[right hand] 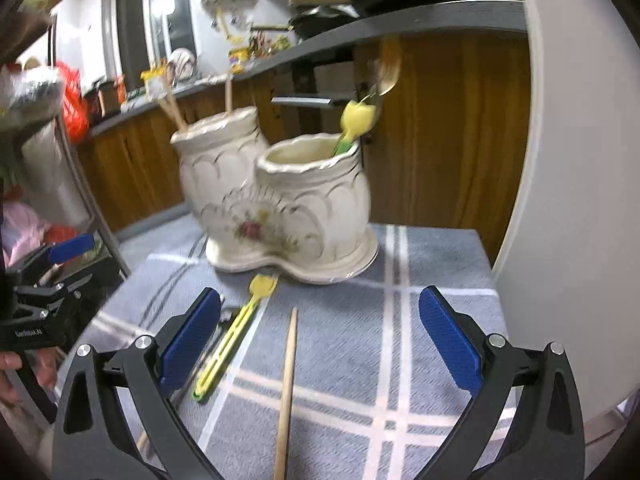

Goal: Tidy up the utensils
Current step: 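Open the left tool dropping the chopstick into the vase while right releases spoon into pot, then move both tools back down over the remaining utensils, then grasp a wooden chopstick with the left tool while the right tool grasps a silver spoon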

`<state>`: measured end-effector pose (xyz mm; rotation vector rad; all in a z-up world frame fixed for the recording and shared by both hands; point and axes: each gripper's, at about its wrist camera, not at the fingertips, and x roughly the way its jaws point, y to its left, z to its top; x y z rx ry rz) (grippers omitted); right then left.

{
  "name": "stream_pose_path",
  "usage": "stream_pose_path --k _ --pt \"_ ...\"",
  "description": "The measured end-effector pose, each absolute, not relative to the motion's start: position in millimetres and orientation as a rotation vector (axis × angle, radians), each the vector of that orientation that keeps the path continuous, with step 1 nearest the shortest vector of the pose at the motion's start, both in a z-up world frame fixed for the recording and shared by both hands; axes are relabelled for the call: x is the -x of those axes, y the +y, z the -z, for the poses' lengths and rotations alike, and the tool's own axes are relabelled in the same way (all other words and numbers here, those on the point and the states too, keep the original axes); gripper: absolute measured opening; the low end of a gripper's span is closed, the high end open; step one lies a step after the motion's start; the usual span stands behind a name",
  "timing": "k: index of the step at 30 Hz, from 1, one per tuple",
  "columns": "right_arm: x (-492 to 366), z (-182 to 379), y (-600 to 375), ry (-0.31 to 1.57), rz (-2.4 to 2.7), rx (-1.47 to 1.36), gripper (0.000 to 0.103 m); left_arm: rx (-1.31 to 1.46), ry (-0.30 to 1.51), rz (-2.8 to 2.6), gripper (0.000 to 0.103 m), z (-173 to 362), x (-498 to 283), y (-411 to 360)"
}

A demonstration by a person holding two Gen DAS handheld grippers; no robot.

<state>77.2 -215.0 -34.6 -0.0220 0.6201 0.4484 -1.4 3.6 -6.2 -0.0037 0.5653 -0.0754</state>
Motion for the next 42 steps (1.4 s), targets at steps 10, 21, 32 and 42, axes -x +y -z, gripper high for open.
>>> stream_pose_path --k 10,21,32,42 --pt "-74 56 -200 0.711 -0.445 0.139 0.098 -0.058 0.746 0.108 0.098 40 -3 -11" --pt "-81 54 -209 0.725 -0.445 0.087 0.092 -0.087 0.837 0.187 0.08 54 -8 -32" --pt "-88 53 -219 0.747 -0.464 0.03 0.079 -0.153 0.894 0.256 0.04 63 -11 -52" --pt "-78 58 -185 0.811 -0.63 0.059 0.048 -0.111 0.921 0.283 0.007 59 -22 -28"
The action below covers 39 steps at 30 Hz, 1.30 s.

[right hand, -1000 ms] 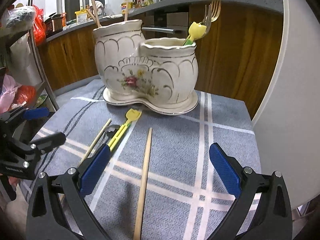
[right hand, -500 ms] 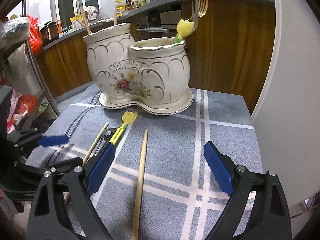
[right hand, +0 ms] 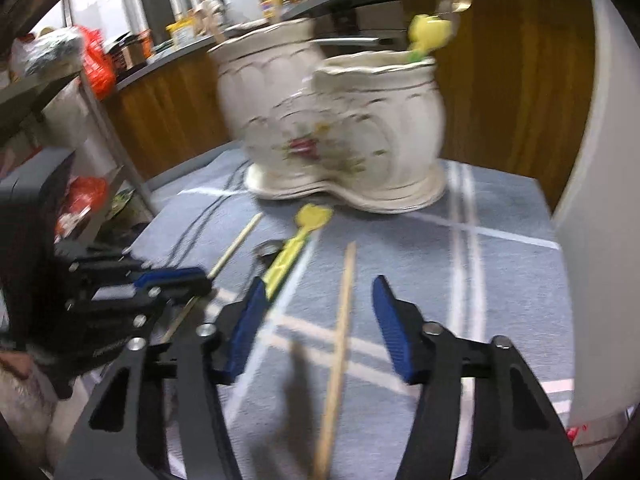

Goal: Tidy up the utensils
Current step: 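Grasp a wooden chopstick with the left tool while the right tool grasps a silver spoon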

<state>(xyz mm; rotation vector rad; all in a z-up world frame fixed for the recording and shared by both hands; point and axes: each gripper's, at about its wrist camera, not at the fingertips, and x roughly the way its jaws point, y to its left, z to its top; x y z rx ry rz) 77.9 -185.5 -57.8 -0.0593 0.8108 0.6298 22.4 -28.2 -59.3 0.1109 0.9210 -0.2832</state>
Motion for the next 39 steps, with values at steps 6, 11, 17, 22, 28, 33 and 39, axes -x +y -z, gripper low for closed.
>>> stream_pose_path --k 6,11,17,22,28,33,39 --pt "-68 55 -150 0.836 -0.685 0.148 0.027 -0.086 0.93 0.281 0.006 58 -21 -13" --pt "-70 61 -122 0.888 -0.663 0.242 0.021 -0.083 0.931 0.286 0.006 56 -19 -6" --pt "-79 63 -102 0.94 -0.588 0.329 0.016 -0.073 0.936 0.297 0.006 57 -19 -3" --pt "-87 69 -88 0.968 -0.555 0.387 0.017 -0.073 0.937 0.306 0.006 58 -17 -4" --pt "-90 70 -91 0.958 -0.557 0.344 0.009 -0.073 0.938 0.308 0.006 58 -17 -3" --pt "-79 56 -119 0.863 -0.572 0.218 0.001 -0.095 0.938 0.299 0.006 59 -17 -10" --pt "-58 37 -161 0.733 -0.632 0.029 0.001 -0.162 0.959 0.26 0.006 58 -24 -22"
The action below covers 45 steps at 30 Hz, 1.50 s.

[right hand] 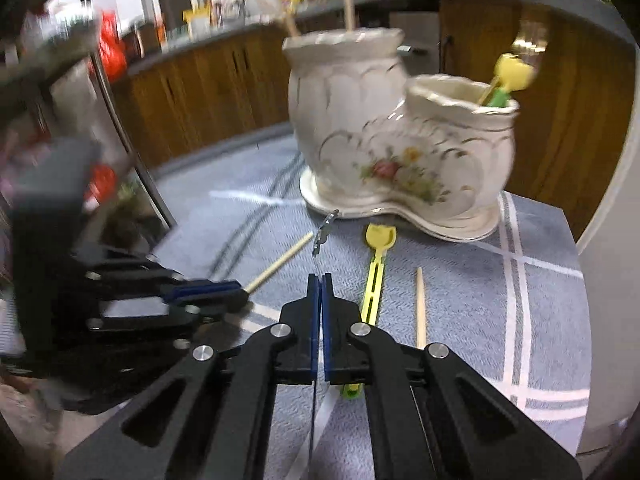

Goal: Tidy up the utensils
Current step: 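Grasp a wooden chopstick with the left tool while the right tool grasps a silver spoon, then carry the chopstick over the vase with left while right carries silver spoon to pot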

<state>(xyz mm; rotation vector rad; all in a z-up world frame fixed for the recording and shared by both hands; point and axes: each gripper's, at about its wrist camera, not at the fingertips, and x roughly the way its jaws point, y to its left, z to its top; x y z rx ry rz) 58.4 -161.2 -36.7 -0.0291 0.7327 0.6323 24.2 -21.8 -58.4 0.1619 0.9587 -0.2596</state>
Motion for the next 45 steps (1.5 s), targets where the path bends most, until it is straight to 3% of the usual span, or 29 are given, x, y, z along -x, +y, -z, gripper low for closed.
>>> stream_pose_path --k 11,22,29,45 --pt "-56 -7 -214 0.473 -0.628 -0.176 0.001 -0.174 0.98 0.262 0.006 56 -29 -21" --pt "-69 -27 -240 0.397 -0.582 -0.216 0.001 -0.212 0.889 0.346 0.005 34 -3 -20" --pt "-100 -47 -239 0.297 -0.556 -0.252 0.001 -0.156 0.717 0.424 0.005 -12 11 -19" --pt "-161 -66 -233 0.091 -0.428 -0.335 0.001 0.068 0.195 0.271 0.005 -113 -96 -24"
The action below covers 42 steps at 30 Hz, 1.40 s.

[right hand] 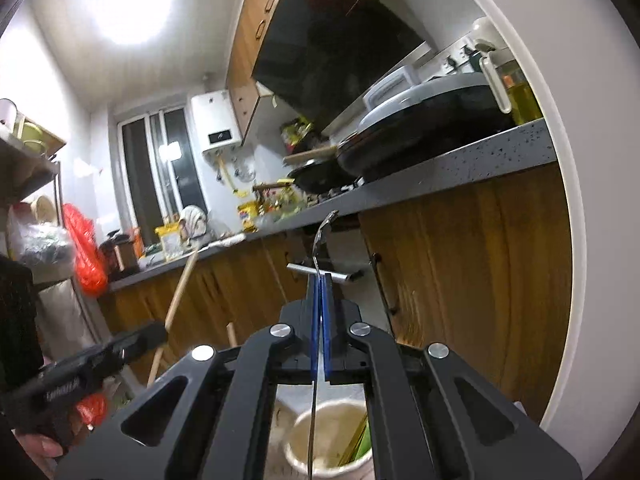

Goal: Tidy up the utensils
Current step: 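Carry the chopstick over the vase with left while right carries silver spoon to pot, then open the left tool releasing the chopstick into the vase while right releases spoon into pot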

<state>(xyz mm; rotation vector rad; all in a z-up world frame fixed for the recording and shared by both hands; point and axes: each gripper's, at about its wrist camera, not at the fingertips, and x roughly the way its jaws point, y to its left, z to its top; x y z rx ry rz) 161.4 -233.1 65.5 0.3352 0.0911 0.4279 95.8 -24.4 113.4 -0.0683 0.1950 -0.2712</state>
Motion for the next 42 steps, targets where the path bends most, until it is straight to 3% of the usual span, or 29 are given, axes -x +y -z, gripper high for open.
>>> stream_pose_path --k 5,15,26,42 --pt "-173 -59 -224 0.071 -0.361 -0.308 0.001 0.085 0.094 0.212 0.005 -117 -119 -35" --pt "-177 -49 -201 0.04 -0.32 -0.195 0.001 -0.001 0.063 0.166 0.005 -96 -130 -50" --pt "-157 -44 -208 0.198 -0.329 -0.119 0.001 -0.051 0.026 0.245 0.005 -84 -83 -49" --pt "-144 -17 -202 0.304 -0.383 -0.091 0.001 -0.041 0.245 0.224 0.005 -56 -76 -35"
